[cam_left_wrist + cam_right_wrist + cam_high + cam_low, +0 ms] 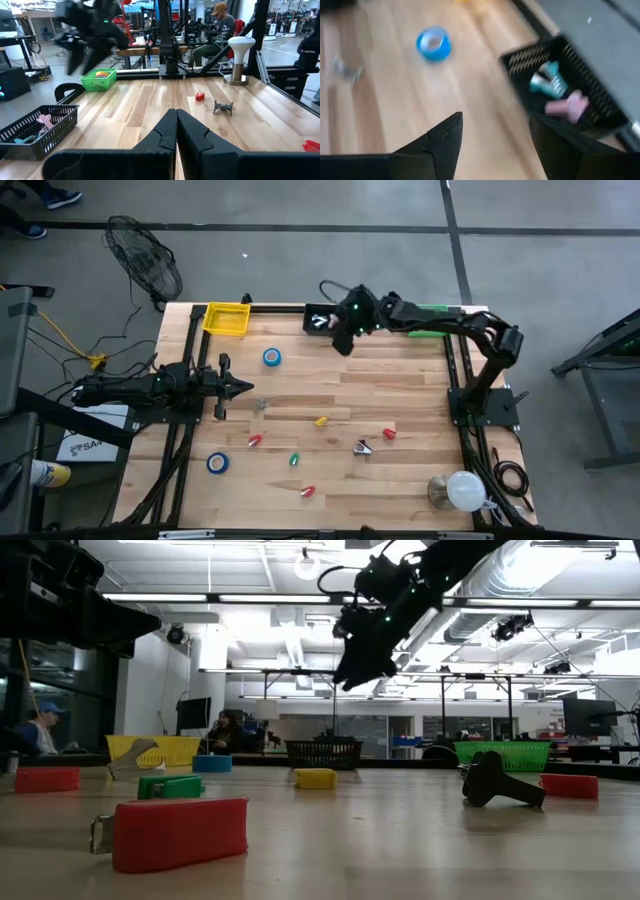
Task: Pick and place Stapler, Stapler remover, tape
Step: Put the black staple remover into the black bin, then put the top right red stapler into the yellow bin
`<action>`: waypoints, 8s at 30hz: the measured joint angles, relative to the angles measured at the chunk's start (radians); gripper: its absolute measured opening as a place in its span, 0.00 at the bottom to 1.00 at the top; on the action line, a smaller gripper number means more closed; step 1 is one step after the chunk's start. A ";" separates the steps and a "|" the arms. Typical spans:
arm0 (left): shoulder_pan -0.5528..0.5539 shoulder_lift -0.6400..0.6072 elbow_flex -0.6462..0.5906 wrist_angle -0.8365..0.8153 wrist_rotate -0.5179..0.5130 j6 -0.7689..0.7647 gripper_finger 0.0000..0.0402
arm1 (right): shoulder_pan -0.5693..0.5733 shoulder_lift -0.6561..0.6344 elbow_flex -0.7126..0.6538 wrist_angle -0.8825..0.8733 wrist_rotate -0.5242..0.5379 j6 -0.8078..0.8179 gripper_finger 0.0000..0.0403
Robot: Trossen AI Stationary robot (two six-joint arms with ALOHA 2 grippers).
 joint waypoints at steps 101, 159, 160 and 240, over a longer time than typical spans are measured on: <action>0.000 0.000 0.000 0.000 0.000 0.000 0.00 | 1.124 -0.037 -0.579 0.215 0.600 0.751 0.55; 0.000 0.000 0.000 0.000 0.000 0.000 0.00 | 0.377 0.083 -0.228 0.241 0.406 -0.200 0.20; 0.000 0.000 0.000 0.000 0.000 0.000 0.00 | 0.350 0.083 -0.211 0.233 0.407 -0.209 0.20; 0.000 0.000 0.000 0.000 0.000 0.000 0.00 | 0.069 0.239 0.197 -0.327 0.287 0.018 0.59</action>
